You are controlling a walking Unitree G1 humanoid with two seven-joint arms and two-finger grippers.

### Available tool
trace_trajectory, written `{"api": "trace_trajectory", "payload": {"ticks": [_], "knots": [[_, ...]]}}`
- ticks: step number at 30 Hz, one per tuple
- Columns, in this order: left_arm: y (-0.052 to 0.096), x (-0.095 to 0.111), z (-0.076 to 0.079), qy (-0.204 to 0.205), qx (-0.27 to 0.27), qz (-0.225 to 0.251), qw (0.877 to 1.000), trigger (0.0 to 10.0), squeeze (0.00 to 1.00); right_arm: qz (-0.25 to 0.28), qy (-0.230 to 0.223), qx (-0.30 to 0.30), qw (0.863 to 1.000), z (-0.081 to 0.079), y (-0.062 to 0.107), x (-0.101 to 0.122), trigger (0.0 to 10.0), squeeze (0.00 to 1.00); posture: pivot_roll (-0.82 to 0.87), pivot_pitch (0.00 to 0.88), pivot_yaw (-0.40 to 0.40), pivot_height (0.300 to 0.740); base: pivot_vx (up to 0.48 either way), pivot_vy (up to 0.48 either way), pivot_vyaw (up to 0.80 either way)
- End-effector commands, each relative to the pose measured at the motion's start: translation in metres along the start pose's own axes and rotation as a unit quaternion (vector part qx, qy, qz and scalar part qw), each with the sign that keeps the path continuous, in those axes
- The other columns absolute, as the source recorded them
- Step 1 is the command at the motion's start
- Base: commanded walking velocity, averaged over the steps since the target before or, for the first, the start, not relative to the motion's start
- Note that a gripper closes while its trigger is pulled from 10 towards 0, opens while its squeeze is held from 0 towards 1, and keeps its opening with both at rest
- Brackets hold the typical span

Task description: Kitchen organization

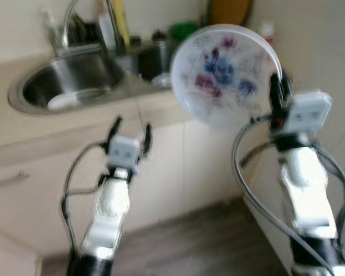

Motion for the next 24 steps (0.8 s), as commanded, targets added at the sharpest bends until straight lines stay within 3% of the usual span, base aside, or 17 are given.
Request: {"api": "trace_trajectory", "payload": {"ticks": [1,7,12,17,24], "knots": [[-0.003,0.004,0.009,0.008,-0.011,0.009,1.0,10.0,0.0,0.028,0.02,-0.025,0.999,0.013,-0.002,0.012,0.0,0.0,-0.17,0.0,0.04,0.74,0.465,0.0,0.8],[-0.003,0.004,0.009,0.008,-0.01,0.009,1.0,10.0,0.0,0.034,0.024,-0.033,0.999,0.015,-0.003,0.015,0.0,0.0,-0.17,0.0,0.038,0.74,0.463,0.0,0.8],[-0.003,0.004,0.009,0.008,-0.01,0.01,1.0,10.0,0.0,0.062,0.019,-0.063,0.996,0.025,-0.007,0.029,0.0,0.0,-0.17,0.0,0.041,0.74,0.457,0.0,0.0],[-0.004,0.005,0.009,0.01,-0.012,0.011,1.0,10.0,0.0,0.069,0.028,-0.062,0.995,0.025,-0.009,0.033,0.0,0.0,-0.17,0.0,0.042,0.74,0.407,0.0,0.0],[-0.005,0.007,0.012,0.016,-0.013,0.015,1.0,10.0,0.0,0.066,0.049,-0.044,0.996,0.019,-0.01,0.033,0.0,0.0,-0.17,0.0,0.039,0.74,0.0,0.0,0.8]]}}
Point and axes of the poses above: a point about 5 cm out from each wrist's last joint towards the gripper, its own y axis pointing back from the gripper into the wrist, its own x axis along the axis of the wrist's last joint, z = x × y, the point moved 4 cm from there along -y, pointing out of the wrist towards the gripper, and after that the axes turned 14 degrees about y, right-handed, at the moved point
